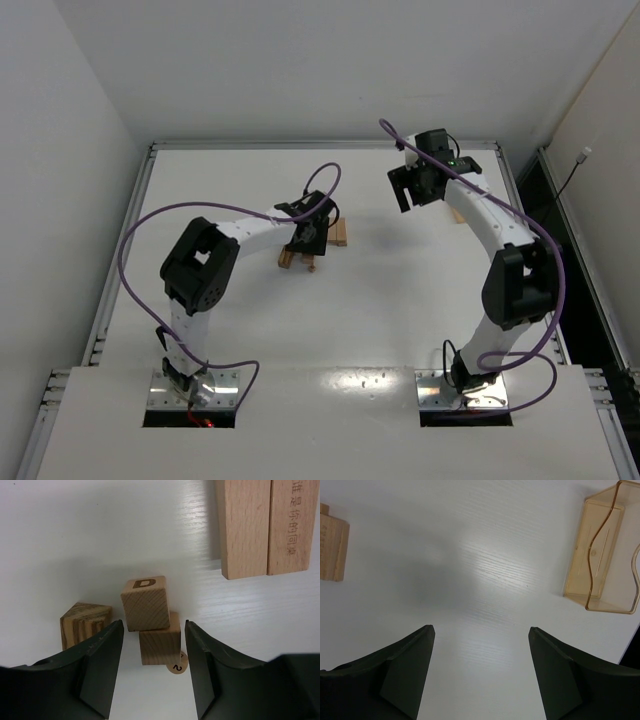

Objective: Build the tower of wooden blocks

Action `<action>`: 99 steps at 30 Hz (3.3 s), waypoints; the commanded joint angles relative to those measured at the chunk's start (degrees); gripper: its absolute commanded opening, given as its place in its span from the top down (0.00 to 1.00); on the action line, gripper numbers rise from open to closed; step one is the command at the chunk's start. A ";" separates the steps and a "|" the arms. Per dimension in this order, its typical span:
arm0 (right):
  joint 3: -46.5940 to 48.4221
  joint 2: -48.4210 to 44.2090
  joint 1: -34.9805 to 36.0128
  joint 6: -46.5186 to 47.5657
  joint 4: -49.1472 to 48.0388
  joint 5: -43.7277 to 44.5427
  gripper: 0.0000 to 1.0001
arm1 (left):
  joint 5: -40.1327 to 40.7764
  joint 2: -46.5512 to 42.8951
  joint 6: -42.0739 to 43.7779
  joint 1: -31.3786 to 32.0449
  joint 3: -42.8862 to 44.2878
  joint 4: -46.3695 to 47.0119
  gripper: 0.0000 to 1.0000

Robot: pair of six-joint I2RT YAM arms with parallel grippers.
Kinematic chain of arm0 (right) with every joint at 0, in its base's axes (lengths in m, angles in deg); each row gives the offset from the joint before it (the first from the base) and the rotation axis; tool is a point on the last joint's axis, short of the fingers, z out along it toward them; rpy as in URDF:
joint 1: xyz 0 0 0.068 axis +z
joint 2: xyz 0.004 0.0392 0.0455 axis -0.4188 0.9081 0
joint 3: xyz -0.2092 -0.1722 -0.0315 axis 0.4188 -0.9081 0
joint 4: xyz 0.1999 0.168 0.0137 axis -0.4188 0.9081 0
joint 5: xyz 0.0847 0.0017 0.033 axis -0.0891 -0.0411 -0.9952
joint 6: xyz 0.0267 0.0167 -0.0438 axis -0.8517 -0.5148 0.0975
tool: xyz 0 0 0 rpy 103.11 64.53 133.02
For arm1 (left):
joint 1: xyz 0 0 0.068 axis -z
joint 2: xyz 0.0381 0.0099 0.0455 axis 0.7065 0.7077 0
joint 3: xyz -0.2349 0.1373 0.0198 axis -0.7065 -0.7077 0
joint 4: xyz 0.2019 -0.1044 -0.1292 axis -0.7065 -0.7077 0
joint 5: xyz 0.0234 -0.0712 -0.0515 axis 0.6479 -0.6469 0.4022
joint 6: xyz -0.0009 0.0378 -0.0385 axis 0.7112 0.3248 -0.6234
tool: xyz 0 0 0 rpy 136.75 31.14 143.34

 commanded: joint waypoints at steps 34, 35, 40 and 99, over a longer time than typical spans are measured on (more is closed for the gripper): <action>2.15 1.63 -0.23 -1.10 0.08 -2.17 0.27 | -3.03 2.85 -0.56 -2.82 4.80 0.48 1.00; 2.15 1.63 -0.23 -1.10 0.08 -2.70 0.27 | -3.03 2.07 -0.56 -2.82 4.80 0.48 1.00; 2.15 1.63 -0.23 -1.10 0.08 -2.70 0.27 | 1.18 -2.32 -0.56 -2.30 4.80 -0.05 1.00; 1.01 1.11 -0.23 -4.61 0.08 -1.65 0.27 | -4.96 16.56 1.20 0.87 36.27 -11.21 1.00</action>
